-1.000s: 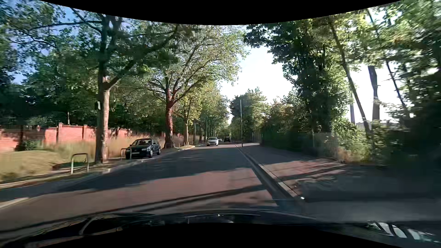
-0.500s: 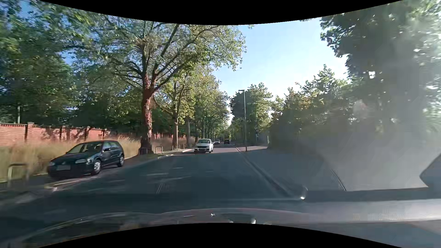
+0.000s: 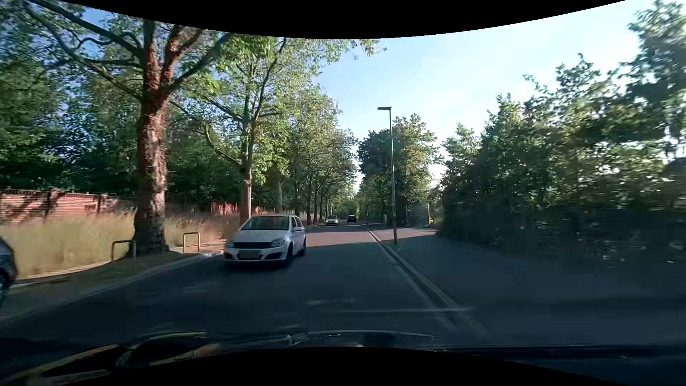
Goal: Follow the waypoints while adhering to traffic rules and regulations
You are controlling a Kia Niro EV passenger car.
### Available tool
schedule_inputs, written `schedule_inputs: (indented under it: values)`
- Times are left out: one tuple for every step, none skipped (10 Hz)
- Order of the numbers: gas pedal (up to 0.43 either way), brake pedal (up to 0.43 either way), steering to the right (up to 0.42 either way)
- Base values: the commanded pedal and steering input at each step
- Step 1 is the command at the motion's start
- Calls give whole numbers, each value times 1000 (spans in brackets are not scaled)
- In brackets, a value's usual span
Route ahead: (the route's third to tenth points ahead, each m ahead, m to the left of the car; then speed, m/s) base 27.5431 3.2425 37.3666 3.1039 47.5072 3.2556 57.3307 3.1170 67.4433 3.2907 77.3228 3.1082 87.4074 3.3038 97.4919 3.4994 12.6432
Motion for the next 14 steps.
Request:
schedule_inputs:
  values:
    - [110, 0, 0]
    - [118, 0, 0]
    - [118, 0, 0]
    - [118, 0, 1]
    - [118, 0, 0]
    - [118, 0, 0]
    - [118, 0, 1]
    - [118, 0, 0]
    - [118, 0, 0]
    - [118, 0, 0]
    - [118, 0, 0]
    - [118, 0, 0]
    - [118, 0, 0]
    - [118, 0, 0]
